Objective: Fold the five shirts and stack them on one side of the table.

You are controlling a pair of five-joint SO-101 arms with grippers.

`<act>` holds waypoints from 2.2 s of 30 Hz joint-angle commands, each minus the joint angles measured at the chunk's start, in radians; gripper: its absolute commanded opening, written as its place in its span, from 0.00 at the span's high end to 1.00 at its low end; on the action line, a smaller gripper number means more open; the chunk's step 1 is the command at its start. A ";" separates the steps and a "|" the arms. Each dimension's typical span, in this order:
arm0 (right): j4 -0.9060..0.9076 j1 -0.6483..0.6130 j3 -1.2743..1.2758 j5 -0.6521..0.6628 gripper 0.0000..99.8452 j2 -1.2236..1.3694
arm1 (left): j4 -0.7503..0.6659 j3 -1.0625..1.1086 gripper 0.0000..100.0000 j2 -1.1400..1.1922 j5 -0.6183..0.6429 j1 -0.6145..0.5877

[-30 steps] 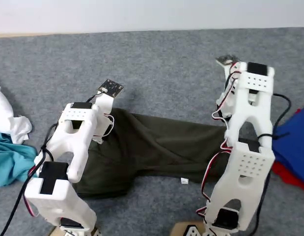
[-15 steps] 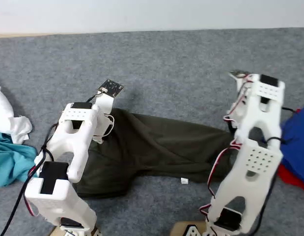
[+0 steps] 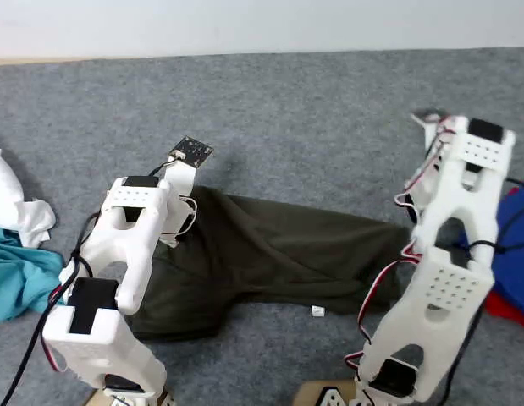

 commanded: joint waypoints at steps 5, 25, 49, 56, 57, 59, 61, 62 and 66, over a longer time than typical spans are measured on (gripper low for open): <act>0.120 -0.160 -0.044 -0.003 0.99 -0.223 | 0.014 -0.035 1.00 -0.014 0.003 -0.011; 0.124 -0.177 0.560 -0.101 0.99 -0.843 | 0.210 0.027 1.00 -0.655 0.075 -0.014; -0.013 -0.027 1.142 -0.477 0.79 -1.247 | 0.203 0.354 0.98 -1.071 0.075 -0.227; 0.004 0.028 1.137 -0.476 0.79 -1.250 | 0.121 0.381 0.95 -1.069 0.075 -0.072; 0.004 0.048 1.137 -0.476 0.79 -1.250 | 0.118 0.378 0.95 -1.069 0.075 -0.058; 0.004 0.097 1.137 -0.476 0.79 -1.250 | 0.089 0.383 0.95 -1.069 0.075 -0.041; 0.004 0.140 1.137 -0.476 0.79 -1.250 | 0.077 0.377 0.95 -1.046 0.075 -0.040; 0.004 0.160 1.137 -0.476 0.79 -1.250 | 0.074 0.366 0.94 -1.017 0.075 -0.044; 0.005 0.226 1.137 -0.476 0.79 -1.250 | 0.101 0.245 0.94 -0.829 0.071 -0.089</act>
